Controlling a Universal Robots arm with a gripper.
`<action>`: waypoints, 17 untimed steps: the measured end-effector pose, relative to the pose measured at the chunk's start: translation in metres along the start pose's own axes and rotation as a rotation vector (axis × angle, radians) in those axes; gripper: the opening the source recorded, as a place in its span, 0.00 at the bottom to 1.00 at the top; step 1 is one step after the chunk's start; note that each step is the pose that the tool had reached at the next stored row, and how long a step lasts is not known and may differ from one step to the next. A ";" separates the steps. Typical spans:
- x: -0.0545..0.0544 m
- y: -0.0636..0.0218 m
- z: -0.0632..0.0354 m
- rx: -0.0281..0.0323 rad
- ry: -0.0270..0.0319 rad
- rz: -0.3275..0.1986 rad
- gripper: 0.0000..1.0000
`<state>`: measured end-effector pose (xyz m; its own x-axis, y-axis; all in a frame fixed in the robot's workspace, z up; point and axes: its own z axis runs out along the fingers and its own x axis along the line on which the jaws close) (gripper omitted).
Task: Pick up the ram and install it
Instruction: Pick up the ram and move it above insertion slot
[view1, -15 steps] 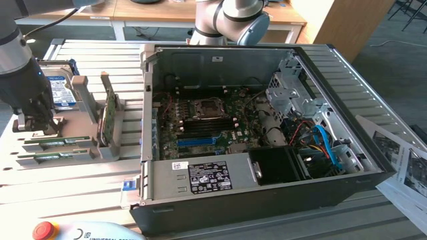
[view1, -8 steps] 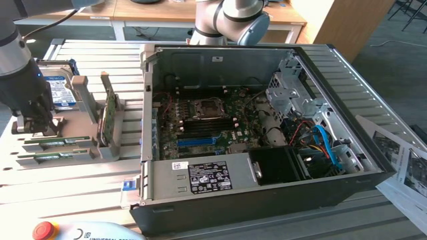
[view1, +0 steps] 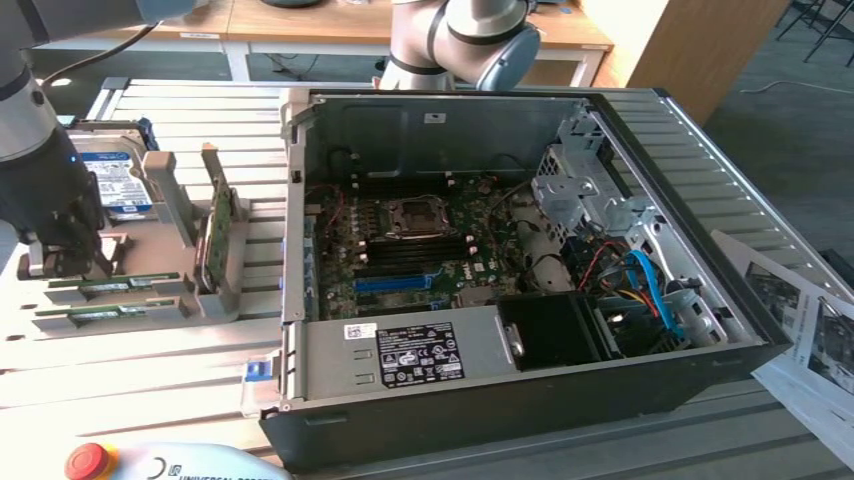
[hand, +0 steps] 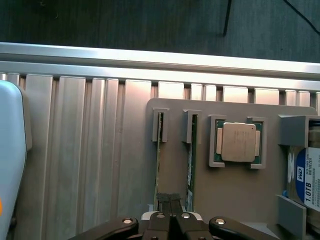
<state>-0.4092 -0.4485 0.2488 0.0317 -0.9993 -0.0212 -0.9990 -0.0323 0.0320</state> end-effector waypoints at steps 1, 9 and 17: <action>0.001 0.0001 0.0000 0.0000 0.0000 0.000 0.11; 0.005 0.0002 0.0002 0.0000 0.0000 0.000 0.11; 0.005 0.0001 0.0091 0.0033 0.0001 0.000 0.11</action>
<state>-0.4094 -0.4534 0.2396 0.0317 -0.9993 -0.0210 -0.9991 -0.0323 0.0287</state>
